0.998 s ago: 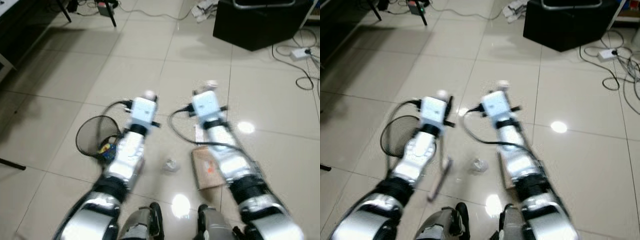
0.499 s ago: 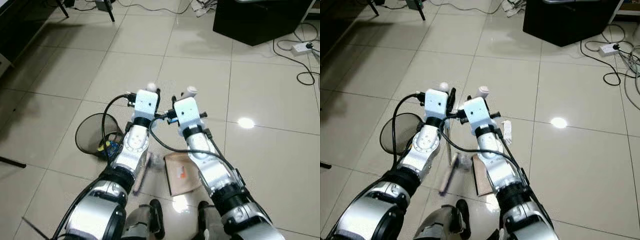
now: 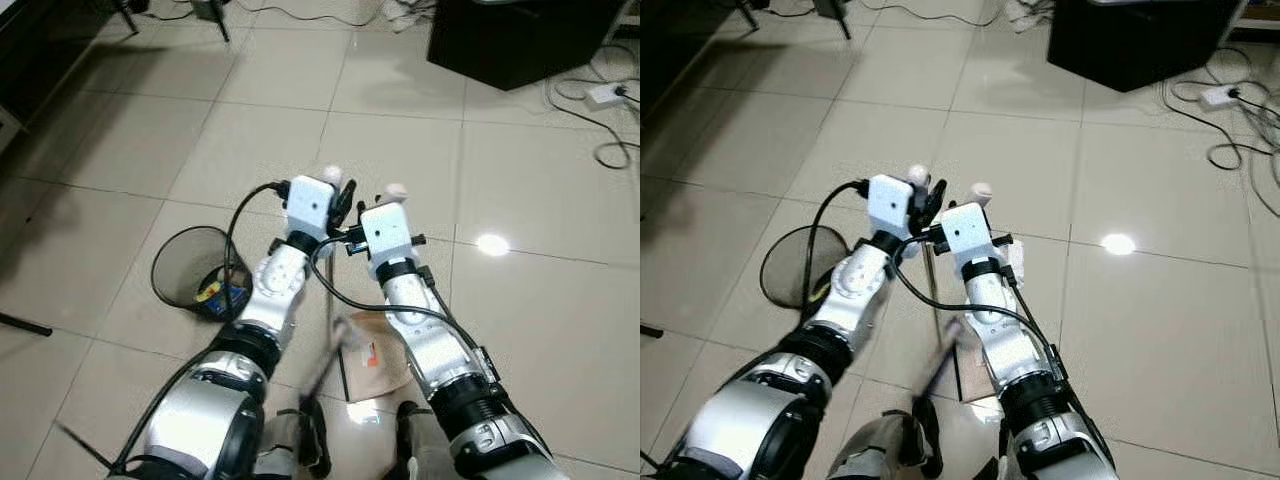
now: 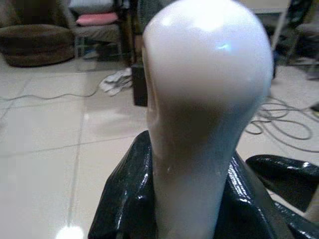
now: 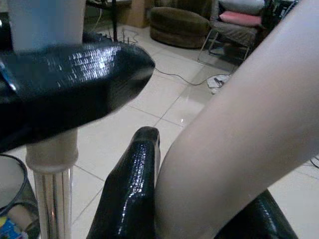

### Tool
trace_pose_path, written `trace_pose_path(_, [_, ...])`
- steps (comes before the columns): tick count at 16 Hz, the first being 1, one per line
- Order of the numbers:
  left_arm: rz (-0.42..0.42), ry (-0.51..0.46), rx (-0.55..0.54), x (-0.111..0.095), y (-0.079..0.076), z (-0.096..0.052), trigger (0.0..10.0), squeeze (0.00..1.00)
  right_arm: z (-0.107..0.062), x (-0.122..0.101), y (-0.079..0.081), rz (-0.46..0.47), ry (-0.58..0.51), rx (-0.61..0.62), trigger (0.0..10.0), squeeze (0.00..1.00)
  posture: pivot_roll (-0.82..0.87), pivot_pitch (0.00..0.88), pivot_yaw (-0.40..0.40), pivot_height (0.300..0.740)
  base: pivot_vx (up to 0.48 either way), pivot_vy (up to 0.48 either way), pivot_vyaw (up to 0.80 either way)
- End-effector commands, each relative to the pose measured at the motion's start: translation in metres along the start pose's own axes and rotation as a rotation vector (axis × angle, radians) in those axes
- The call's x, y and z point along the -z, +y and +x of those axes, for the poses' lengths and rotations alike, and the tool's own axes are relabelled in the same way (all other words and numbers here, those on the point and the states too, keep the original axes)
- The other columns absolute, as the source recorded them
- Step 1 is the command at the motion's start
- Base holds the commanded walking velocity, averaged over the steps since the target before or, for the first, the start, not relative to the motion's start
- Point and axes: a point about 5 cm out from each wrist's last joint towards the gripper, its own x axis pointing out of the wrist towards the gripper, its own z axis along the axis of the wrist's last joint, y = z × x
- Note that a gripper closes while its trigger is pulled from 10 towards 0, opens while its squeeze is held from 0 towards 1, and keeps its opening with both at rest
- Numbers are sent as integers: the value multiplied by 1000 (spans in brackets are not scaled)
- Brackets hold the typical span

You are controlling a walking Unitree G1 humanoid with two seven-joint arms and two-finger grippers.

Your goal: Sweep floor

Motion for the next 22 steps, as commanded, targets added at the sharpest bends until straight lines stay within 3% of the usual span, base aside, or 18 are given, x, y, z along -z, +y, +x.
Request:
trace_pose_path(1, [37,-25,109,-2,-7,-2,10000,0,1,4,-3,11,32,15,10000,0,-64,305,153,740,0,0,0])
trace_pose_path(4, [-14,-27,204,-2,-3,-5,10000,0,2,5,-7,14,43,30,10000,0,-59,302,151,740,0,0,0])
trace_pose_path(6, [-93,-72,308,-11,-1,-7,10000,0,4,6,-10,22,52,45,10000,0,-53,297,153,740,0,0,0])
trace_pose_path(7, [-108,-85,413,-16,-3,-13,10000,0,5,7,-12,26,56,53,10000,0,-50,293,153,740,0,0,0])
trace_pose_path(10, [-114,-86,511,-22,3,-23,10000,0,6,8,-16,31,60,61,10000,0,-41,280,153,740,0,0,0])
trace_pose_path(13, [-117,-155,373,-42,28,-17,10000,0,7,8,-21,86,53,74,10000,0,-33,245,147,740,0,0,0])
trace_pose_path(16, [-82,-158,334,-51,40,-24,10000,0,3,5,-27,187,25,81,10000,0,-29,217,141,740,0,0,0])
trace_pose_path(17, [-79,-166,278,-55,52,-29,10000,0,-3,4,-34,255,-1,82,10000,0,-36,192,136,740,0,0,0])
trace_pose_path(20, [-78,-196,172,-69,73,-32,10000,0,-16,9,-47,268,-12,95,10000,0,-33,169,128,740,0,0,0])
trace_pose_path(22, [-27,-187,144,-82,88,-40,10000,0,-26,13,-59,280,-11,104,10000,0,-36,150,129,740,0,0,0])
